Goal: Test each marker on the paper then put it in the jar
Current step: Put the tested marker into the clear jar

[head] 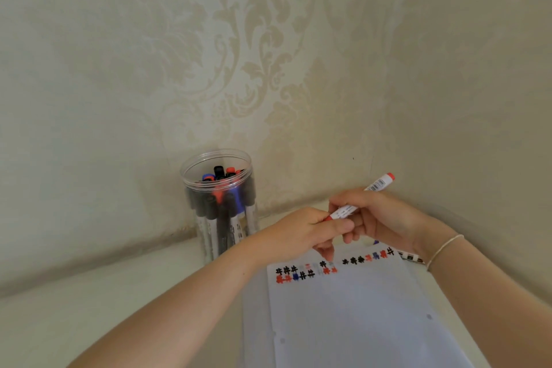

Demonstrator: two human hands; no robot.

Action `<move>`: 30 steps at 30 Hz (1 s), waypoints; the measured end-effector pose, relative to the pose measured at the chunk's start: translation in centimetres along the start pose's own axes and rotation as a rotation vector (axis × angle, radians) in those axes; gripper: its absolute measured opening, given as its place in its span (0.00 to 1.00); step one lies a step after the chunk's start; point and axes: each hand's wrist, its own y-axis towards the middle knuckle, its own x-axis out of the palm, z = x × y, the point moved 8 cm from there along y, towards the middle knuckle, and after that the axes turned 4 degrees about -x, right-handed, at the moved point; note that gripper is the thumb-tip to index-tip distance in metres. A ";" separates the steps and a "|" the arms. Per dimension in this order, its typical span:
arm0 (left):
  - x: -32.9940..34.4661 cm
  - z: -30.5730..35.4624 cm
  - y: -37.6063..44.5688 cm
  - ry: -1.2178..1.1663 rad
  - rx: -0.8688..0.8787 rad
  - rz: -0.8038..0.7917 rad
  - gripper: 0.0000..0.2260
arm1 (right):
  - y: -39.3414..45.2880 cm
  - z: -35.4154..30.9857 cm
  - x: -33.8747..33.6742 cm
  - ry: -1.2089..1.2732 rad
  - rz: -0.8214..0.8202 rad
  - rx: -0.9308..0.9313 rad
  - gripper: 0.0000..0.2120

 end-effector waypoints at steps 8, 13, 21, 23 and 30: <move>1.7 -0.8 -0.5 -0.481 -0.087 -0.207 0.15 | -0.7 -0.2 -1.2 0.117 -0.008 -0.035 0.13; 0.3 -2.8 -0.9 -0.148 -0.095 -0.026 0.17 | -2.1 -0.3 -6.9 0.321 0.310 -0.089 0.12; 1.5 -5.6 0.3 0.301 -0.060 0.158 0.19 | -1.1 6.1 -3.3 0.317 0.518 -0.060 0.06; 1.8 -6.5 0.2 0.267 -0.071 0.148 0.20 | -1.2 7.0 -3.1 0.214 0.599 -0.073 0.11; 1.8 -7.1 0.0 0.241 -0.015 0.215 0.20 | -2.1 7.7 -4.3 -0.222 0.817 -0.048 0.08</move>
